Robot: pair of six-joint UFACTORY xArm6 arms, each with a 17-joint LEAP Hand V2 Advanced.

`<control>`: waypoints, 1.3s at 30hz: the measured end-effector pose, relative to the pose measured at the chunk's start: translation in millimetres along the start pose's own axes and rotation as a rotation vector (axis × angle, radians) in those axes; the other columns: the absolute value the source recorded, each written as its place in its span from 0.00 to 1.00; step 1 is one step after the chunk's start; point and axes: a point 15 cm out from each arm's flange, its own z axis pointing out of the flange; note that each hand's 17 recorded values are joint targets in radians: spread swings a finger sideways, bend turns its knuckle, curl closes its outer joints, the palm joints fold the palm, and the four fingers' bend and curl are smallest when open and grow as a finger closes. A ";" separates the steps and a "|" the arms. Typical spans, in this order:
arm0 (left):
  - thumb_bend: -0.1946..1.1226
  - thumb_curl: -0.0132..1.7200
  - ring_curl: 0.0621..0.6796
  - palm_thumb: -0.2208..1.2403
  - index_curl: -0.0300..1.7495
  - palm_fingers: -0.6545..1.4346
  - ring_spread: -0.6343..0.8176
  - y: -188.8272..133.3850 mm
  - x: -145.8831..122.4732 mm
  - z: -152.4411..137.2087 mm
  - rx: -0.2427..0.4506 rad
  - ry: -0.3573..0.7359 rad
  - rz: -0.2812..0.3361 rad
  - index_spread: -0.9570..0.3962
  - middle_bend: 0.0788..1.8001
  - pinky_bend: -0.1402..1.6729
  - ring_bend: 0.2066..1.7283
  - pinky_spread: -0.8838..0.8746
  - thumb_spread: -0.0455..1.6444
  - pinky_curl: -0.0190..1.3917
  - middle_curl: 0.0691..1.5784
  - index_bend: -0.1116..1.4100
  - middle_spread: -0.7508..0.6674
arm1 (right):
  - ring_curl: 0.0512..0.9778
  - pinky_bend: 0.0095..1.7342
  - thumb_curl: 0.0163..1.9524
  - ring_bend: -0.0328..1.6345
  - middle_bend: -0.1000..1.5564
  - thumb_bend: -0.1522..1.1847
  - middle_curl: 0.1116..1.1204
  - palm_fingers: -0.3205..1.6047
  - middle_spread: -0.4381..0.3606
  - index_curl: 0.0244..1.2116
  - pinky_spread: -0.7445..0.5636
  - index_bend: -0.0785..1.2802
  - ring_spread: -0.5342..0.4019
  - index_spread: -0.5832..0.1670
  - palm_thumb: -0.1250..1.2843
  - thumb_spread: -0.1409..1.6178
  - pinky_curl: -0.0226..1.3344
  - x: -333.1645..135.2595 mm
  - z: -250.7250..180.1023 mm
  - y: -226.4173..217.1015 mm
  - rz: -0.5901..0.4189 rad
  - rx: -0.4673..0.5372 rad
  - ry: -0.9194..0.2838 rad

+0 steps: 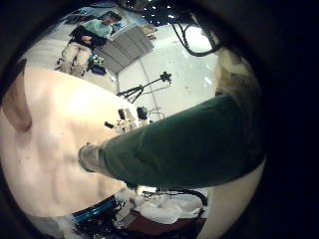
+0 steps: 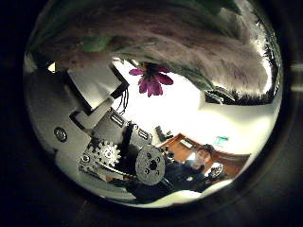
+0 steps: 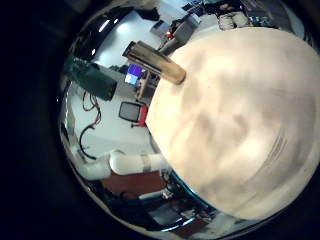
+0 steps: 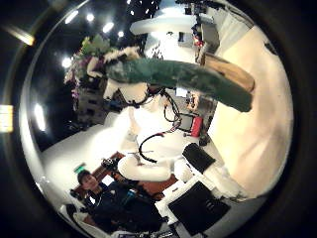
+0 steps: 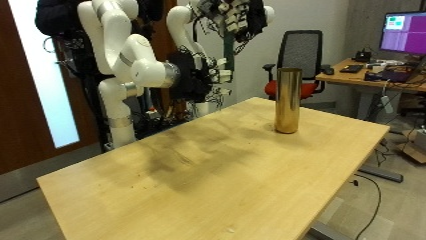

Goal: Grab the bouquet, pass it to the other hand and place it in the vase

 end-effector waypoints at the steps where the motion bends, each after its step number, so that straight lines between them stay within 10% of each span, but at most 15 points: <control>1: 0.13 0.49 0.82 0.93 0.69 0.81 0.16 -3.8 3.8 -5.9 0.015 -0.014 0.014 0.16 0.61 0.69 0.82 0.18 0.11 0.49 0.62 0.42 0.16 | 0.19 0.27 0.22 0.27 0.17 0.09 0.18 0.12 0.73 0.17 0.83 0.14 0.77 0.31 0.58 0.63 0.32 1.9 0.6 0.6 0.007 -0.003 -0.005; 18: 0.13 0.53 0.83 0.92 0.81 0.83 0.15 -48.6 32.1 -98.6 0.208 -0.118 0.098 0.13 0.60 0.68 0.80 0.17 0.09 0.50 0.63 0.33 0.16 | 0.20 0.27 0.22 0.24 0.16 0.10 0.15 0.13 0.73 0.14 0.84 0.16 0.77 0.32 0.60 0.62 0.27 14.3 4.4 2.6 0.039 -0.010 -0.021; 39: 0.13 0.54 0.84 0.92 0.85 0.83 0.15 -89.4 -71.9 -157.6 0.306 -0.147 0.004 0.16 0.59 0.67 0.79 0.17 0.09 0.52 0.63 0.30 0.15 | 0.22 0.27 0.22 0.23 0.17 0.09 0.15 0.15 0.70 0.17 0.83 0.17 0.77 0.32 0.63 0.62 0.25 18.3 7.4 4.1 0.043 -0.017 -0.028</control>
